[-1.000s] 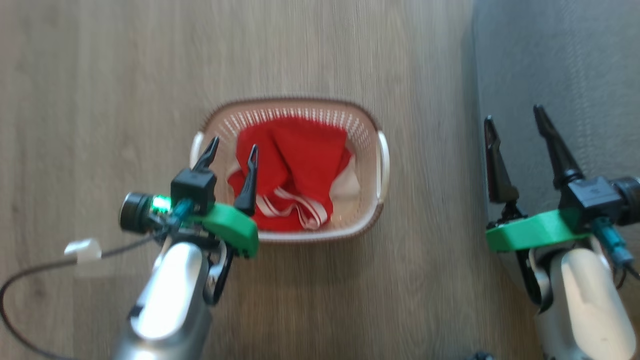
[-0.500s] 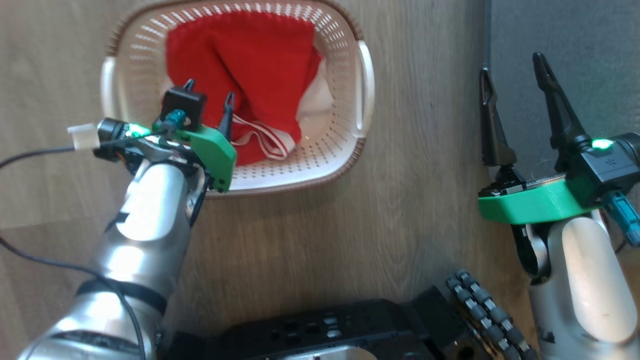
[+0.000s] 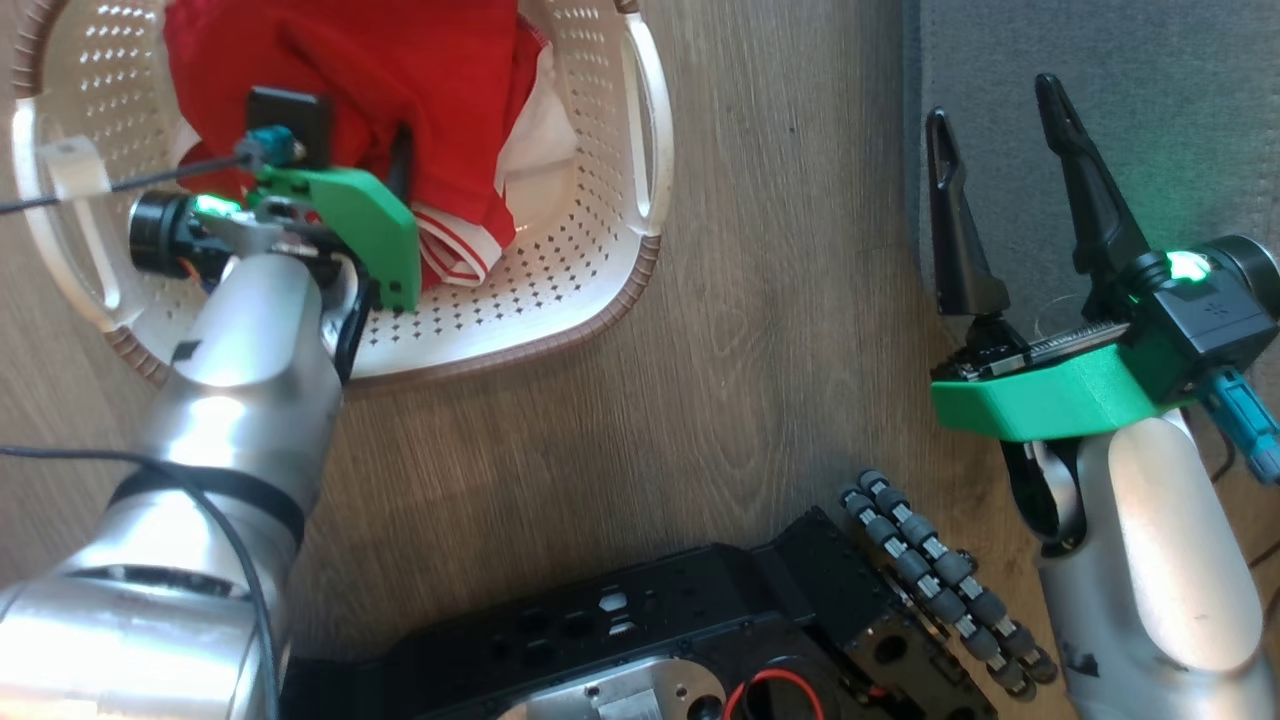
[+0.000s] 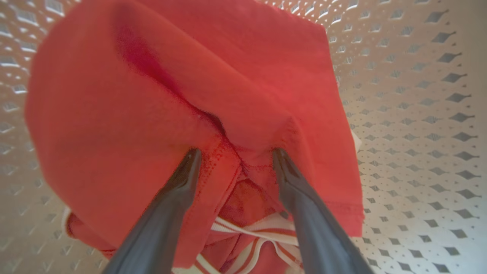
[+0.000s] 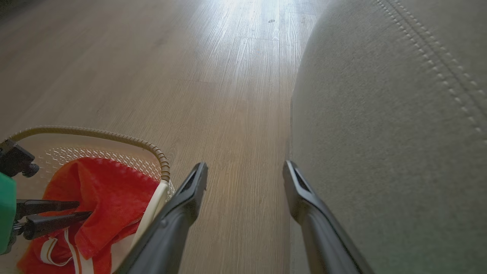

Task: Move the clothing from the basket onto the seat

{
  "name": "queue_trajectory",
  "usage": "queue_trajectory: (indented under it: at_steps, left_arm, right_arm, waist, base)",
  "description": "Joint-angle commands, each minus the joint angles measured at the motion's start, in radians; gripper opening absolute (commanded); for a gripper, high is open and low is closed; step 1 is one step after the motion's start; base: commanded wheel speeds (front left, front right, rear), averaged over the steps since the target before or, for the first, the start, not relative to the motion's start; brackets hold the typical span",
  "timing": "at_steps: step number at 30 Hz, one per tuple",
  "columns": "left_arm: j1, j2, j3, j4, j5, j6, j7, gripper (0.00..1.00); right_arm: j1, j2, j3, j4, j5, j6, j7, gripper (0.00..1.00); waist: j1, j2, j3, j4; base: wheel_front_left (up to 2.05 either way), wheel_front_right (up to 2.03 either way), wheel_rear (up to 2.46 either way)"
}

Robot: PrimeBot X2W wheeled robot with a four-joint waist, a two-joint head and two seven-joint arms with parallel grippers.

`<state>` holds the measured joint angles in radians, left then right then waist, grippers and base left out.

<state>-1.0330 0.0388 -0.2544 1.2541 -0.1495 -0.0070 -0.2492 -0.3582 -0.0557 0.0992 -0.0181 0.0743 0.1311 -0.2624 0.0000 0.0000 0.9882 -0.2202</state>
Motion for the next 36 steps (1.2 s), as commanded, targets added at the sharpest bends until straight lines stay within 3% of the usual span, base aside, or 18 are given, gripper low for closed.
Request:
queue_trajectory:
  at_steps: [1, 7, 17, 25, 36]
  left_arm:
    - [0.011, 0.016, 0.026, 0.001, -0.016, -0.004, -0.009, 1.0]
    - [-0.05, 0.013, 0.062, 0.023, -0.077, -0.006, 0.034, 1.0]
    - [-0.109, 0.058, -0.002, 0.034, -0.015, 0.104, 0.059, 1.0]
    - [-0.088, 0.11, -0.113, 0.036, 0.084, 0.145, 0.168, 1.0]
    - [-0.072, 0.126, -0.154, 0.036, 0.096, 0.127, 0.273, 1.0]
  right_arm:
    - [0.041, 0.005, 0.022, -0.029, 0.008, 0.0, 0.001, 1.0]
    - [0.045, 0.005, 0.035, -0.035, 0.012, 0.0, 0.001, 1.0]
    - [0.047, 0.005, 0.048, -0.037, 0.014, 0.0, 0.001, 1.0]
    - [0.047, 0.005, 0.055, -0.036, 0.015, 0.0, 0.001, 1.0]
    - [0.052, 0.005, 0.064, -0.037, 0.012, 0.0, 0.001, 1.0]
  waist:
    - [0.0, 0.0, 0.008, -0.005]
    - [0.0, 0.0, 0.024, -0.012]
    - [0.0, 0.0, 0.043, -0.016]
    - [0.0, 0.0, 0.055, -0.012]
    - [0.0, 0.0, 0.065, -0.01]
  base:
    - [0.0, 0.0, 0.0]
    - [0.0, 0.0, 0.0]
    - [0.0, 0.0, 0.0]
    - [0.0, 0.0, 0.0]
    - [0.0, 0.0, 0.0]
